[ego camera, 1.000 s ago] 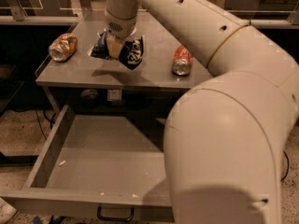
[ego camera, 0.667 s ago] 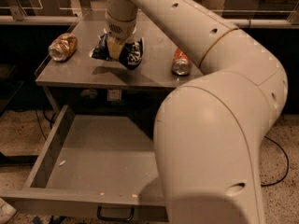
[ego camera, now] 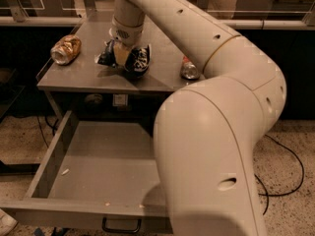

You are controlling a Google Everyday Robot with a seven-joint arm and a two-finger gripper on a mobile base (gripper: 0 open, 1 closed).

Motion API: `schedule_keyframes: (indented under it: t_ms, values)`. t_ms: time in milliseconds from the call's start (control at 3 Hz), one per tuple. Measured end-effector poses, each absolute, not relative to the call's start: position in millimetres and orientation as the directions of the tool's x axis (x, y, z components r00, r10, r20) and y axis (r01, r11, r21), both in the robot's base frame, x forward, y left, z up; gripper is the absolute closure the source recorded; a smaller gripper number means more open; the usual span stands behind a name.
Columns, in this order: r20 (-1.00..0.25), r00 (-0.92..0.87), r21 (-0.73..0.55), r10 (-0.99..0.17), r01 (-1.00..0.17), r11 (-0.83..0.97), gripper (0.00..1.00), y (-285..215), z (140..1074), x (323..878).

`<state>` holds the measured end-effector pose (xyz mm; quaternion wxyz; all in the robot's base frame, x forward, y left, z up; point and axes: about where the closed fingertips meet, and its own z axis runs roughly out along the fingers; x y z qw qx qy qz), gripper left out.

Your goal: Pick blue chip bag from top drawer and place on counter

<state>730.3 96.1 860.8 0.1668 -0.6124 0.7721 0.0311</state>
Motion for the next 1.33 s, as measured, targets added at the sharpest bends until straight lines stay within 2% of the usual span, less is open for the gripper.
schedule_keyframes:
  t_ms: [333,667,1000,1333]
  values:
    - [-0.296,-0.194,-0.156,-0.935,-0.956,0.248,0.82,96.1,860.8,730.3]
    - [-0.296,-0.194,-0.156,-0.935,-0.956,0.248,0.58,96.1,860.8,730.3]
    - [-0.296,-0.194,-0.156,-0.935,-0.956,0.248,0.34,96.2,860.8,730.3]
    - [-0.296,-0.194,-0.156,-0.935,-0.956,0.248,0.04,96.2,860.7,730.3]
